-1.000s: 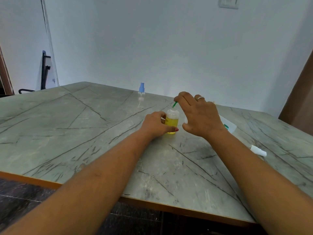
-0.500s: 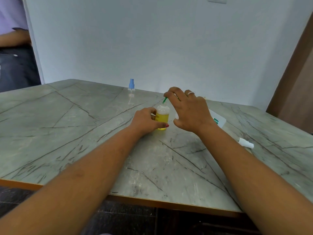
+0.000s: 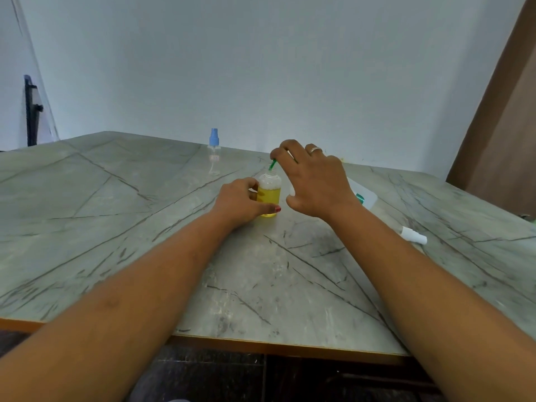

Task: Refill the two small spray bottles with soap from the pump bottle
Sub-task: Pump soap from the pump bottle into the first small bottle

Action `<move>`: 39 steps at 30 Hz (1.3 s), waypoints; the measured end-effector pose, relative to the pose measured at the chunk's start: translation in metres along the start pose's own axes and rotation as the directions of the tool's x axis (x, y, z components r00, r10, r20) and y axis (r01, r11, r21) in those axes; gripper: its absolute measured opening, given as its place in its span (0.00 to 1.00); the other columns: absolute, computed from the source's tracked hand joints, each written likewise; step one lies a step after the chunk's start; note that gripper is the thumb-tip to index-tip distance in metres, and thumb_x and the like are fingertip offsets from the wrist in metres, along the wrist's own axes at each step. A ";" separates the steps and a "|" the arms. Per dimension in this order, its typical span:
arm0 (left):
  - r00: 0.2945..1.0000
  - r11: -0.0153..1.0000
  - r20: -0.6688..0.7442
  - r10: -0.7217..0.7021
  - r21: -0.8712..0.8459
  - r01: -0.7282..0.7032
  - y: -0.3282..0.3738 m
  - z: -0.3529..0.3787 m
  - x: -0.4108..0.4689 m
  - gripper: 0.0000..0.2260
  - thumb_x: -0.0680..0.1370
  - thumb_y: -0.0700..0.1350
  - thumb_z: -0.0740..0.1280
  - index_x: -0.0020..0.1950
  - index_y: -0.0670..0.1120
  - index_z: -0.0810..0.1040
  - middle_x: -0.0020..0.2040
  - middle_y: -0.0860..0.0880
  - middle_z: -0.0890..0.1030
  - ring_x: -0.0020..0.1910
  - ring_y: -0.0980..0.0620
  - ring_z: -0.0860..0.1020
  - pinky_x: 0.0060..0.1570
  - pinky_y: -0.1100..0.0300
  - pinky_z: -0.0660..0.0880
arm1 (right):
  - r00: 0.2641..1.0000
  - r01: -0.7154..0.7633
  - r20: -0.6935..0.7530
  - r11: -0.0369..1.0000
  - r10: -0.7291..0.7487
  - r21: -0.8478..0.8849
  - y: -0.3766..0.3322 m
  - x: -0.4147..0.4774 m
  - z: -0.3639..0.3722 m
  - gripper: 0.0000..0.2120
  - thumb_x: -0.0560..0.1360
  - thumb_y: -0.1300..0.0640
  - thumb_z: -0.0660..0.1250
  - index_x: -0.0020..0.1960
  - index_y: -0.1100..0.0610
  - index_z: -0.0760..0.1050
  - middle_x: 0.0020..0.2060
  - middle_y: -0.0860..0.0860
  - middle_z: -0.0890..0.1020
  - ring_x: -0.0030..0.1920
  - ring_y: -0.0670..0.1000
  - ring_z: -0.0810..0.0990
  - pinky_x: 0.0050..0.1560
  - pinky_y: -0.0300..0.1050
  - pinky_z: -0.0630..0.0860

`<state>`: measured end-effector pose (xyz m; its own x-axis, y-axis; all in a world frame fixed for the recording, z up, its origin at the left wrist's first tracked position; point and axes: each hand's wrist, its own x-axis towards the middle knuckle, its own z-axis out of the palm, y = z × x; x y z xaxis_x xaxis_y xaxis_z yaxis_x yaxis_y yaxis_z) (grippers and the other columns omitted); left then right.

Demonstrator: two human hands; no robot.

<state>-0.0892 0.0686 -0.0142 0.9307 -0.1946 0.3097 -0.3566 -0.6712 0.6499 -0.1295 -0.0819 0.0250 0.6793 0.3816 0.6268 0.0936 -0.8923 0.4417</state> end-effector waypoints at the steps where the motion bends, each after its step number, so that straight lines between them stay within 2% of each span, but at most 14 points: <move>1: 1.000 1.000 0.001 0.003 0.000 -0.003 -0.001 0.000 0.001 0.33 0.67 0.58 0.73 0.67 0.45 0.70 0.62 0.47 0.76 0.50 0.54 0.72 0.49 0.62 0.69 | 1.000 0.004 0.001 1.000 -0.004 -0.006 0.001 -0.001 0.001 0.34 0.63 0.48 0.73 0.66 0.51 0.64 0.63 0.51 0.70 0.53 0.57 0.76 0.35 0.42 0.71; 6: 1.000 1.000 0.010 0.008 0.010 -0.008 -0.003 0.002 0.004 0.33 0.67 0.58 0.72 0.68 0.46 0.69 0.63 0.47 0.75 0.53 0.53 0.73 0.49 0.62 0.69 | 1.000 -0.004 0.008 1.000 0.005 -0.020 0.002 -0.001 0.001 0.35 0.64 0.48 0.73 0.67 0.50 0.64 0.64 0.51 0.70 0.53 0.57 0.76 0.36 0.42 0.72; 12: 1.000 1.000 0.018 0.005 0.016 -0.006 -0.002 0.001 0.004 0.32 0.68 0.58 0.72 0.68 0.46 0.69 0.63 0.47 0.75 0.50 0.54 0.71 0.49 0.62 0.69 | 1.000 -0.017 0.006 1.000 0.017 -0.005 0.000 0.001 0.000 0.32 0.64 0.47 0.72 0.65 0.50 0.65 0.62 0.52 0.71 0.53 0.57 0.77 0.36 0.42 0.72; 22: 1.000 1.000 0.007 0.009 0.004 -0.009 -0.004 0.002 0.004 0.34 0.67 0.59 0.72 0.68 0.46 0.69 0.64 0.47 0.75 0.52 0.54 0.73 0.49 0.62 0.69 | 0.999 0.031 0.026 0.999 -0.030 -0.032 0.005 -0.003 0.000 0.36 0.65 0.47 0.71 0.69 0.50 0.62 0.67 0.51 0.67 0.53 0.57 0.76 0.33 0.40 0.65; 25: 1.000 1.000 0.001 0.007 -0.006 -0.007 -0.004 0.002 0.003 0.34 0.67 0.59 0.72 0.68 0.46 0.69 0.64 0.47 0.75 0.52 0.54 0.73 0.49 0.63 0.68 | 0.998 0.015 0.054 0.999 -0.013 -0.039 0.004 -0.003 0.001 0.41 0.63 0.51 0.74 0.71 0.49 0.58 0.68 0.50 0.65 0.55 0.58 0.74 0.34 0.42 0.70; 29: 1.000 1.000 0.009 0.000 -0.010 0.000 -0.003 0.002 0.002 0.33 0.68 0.59 0.72 0.68 0.46 0.69 0.64 0.47 0.75 0.57 0.50 0.75 0.51 0.61 0.69 | 0.997 -0.005 0.072 0.999 0.009 -0.050 0.001 -0.004 0.002 0.45 0.62 0.56 0.75 0.72 0.48 0.55 0.70 0.50 0.62 0.58 0.59 0.72 0.38 0.46 0.74; 39: 1.000 1.000 0.011 -0.009 0.007 0.009 0.000 0.001 0.000 0.33 0.69 0.59 0.71 0.69 0.46 0.67 0.65 0.47 0.74 0.58 0.50 0.74 0.51 0.62 0.68 | 0.999 -0.025 0.019 0.994 0.027 -0.110 -0.002 -0.006 0.005 0.44 0.60 0.53 0.75 0.70 0.50 0.57 0.68 0.52 0.65 0.55 0.59 0.74 0.37 0.47 0.75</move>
<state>-0.0890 0.0681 -0.0146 0.9346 -0.1966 0.2963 -0.3479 -0.6782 0.6473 -0.1300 -0.0843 0.0168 0.6954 0.3527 0.6262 -0.0035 -0.8696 0.4937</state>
